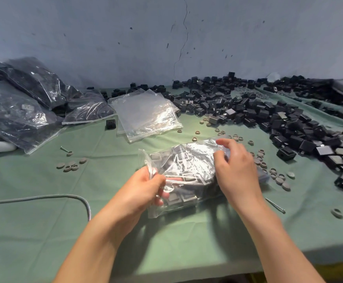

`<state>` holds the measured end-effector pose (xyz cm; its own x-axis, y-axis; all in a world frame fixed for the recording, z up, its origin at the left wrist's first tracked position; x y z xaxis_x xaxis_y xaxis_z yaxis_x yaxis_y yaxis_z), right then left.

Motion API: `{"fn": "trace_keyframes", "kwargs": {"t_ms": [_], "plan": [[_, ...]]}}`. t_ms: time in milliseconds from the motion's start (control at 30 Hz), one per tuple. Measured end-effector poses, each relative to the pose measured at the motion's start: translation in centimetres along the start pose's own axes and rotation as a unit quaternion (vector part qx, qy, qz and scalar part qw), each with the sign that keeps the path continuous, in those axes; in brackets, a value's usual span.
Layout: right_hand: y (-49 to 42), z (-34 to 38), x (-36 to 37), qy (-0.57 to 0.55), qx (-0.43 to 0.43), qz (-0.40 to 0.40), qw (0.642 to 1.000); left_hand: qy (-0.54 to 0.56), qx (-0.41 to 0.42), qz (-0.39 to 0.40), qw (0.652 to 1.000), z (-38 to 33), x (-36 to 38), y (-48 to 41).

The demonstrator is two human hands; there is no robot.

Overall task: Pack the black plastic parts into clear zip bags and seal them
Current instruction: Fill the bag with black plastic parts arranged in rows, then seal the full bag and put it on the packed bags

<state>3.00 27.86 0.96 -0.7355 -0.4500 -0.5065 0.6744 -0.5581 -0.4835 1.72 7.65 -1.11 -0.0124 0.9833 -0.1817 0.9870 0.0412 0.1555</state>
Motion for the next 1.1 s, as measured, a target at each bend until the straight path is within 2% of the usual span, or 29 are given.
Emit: {"fn": "trace_keyframes", "kwargs": {"t_ms": [167, 333, 533, 833, 967, 1100], "plan": [[0.5, -0.1, 1.3, 0.093, -0.051, 0.076, 0.991, -0.021, -0.003, -0.01, 1.0, 0.1, 0.2, -0.2], [0.6, -0.1, 1.9, 0.122, -0.08, 0.099, 0.984, 0.002, -0.021, 0.009, 1.0, -0.1, 0.5, -0.2], [0.6, -0.6, 2.9, 0.163, -0.104, 0.151, 0.97, 0.002, -0.004, 0.034, 0.999, -0.8, 0.9, 0.2], [0.8, -0.5, 3.2, 0.204, -0.128, 0.174, 0.955, 0.029, -0.01, 0.083, 0.996, -0.9, 1.7, 0.5], [0.8, -0.4, 3.1, 0.196, -0.123, 0.179, 0.956, 0.055, -0.034, 0.061, 0.996, -0.5, 1.4, -0.4], [0.0, -0.3, 2.2, 0.146, -0.102, 0.151, 0.972, 0.061, -0.066, -0.019, 0.996, 0.3, -0.8, -1.3]]}}
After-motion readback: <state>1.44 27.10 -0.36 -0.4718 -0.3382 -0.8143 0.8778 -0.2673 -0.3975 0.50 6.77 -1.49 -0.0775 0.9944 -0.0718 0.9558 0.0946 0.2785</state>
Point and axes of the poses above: each hand's wrist, its own y-axis away from the middle knuckle, its own x-axis out of the palm, z = x × y, the point moved 5 cm from there along -y, towards the middle knuckle, and after that the axes turned 15 degrees about -z, right-handed, at the moved point
